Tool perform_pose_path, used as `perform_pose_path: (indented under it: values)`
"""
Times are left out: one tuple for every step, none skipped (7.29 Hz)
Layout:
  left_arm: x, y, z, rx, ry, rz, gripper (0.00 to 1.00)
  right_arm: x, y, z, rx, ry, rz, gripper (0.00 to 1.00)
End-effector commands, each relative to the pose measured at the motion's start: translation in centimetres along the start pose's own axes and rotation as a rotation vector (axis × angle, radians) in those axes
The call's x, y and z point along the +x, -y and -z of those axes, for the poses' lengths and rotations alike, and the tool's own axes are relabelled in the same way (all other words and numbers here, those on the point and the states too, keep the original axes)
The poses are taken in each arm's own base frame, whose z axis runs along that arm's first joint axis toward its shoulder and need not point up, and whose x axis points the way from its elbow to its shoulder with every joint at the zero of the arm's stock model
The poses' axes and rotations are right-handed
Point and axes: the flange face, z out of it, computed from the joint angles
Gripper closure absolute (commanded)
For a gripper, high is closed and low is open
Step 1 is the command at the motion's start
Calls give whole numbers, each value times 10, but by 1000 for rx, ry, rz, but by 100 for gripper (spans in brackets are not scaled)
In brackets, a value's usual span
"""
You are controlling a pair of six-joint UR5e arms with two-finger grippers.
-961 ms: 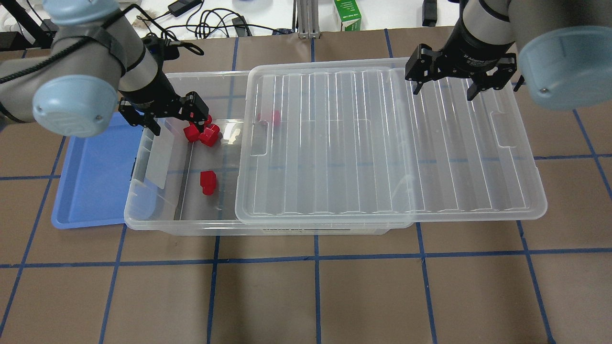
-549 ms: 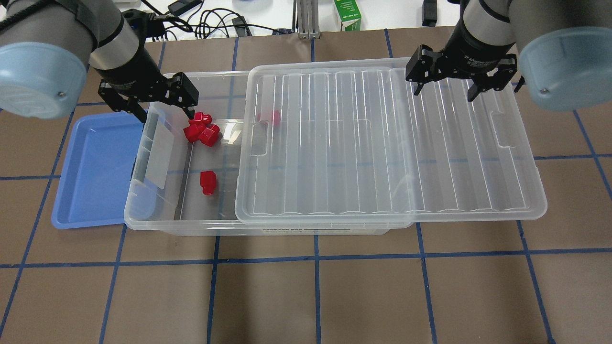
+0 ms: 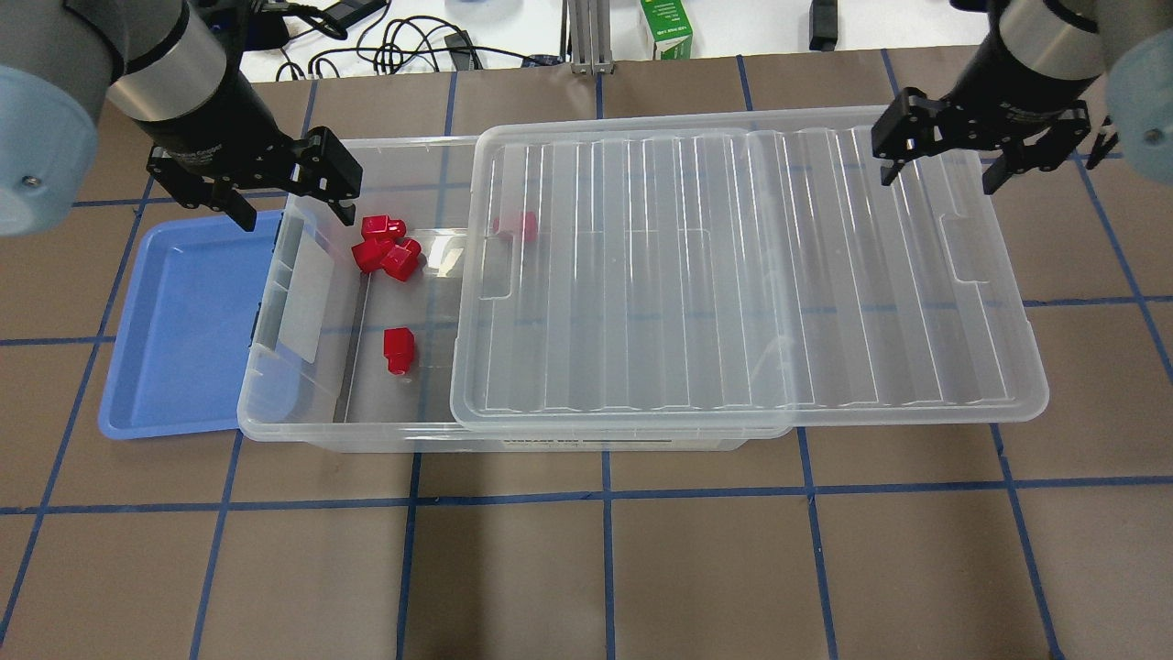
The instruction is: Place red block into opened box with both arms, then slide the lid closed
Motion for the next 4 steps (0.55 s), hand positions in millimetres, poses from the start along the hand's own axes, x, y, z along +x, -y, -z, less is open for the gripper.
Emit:
perform_pose_path:
  values:
    - [9,0,3,10,1,-19,0,81,-7,-34,-57,-1,28,0]
    - [10,-2,4,11,-1,-20,0,99,-10,-47,-50,-11,39,0]
    - [10,-1,2,9,1,-21,0,106,-14,-57,-51,-46,52,0]
    - [10,0,2,11,-1,-21,0,113,-16,-67,-33,-127,52,0]
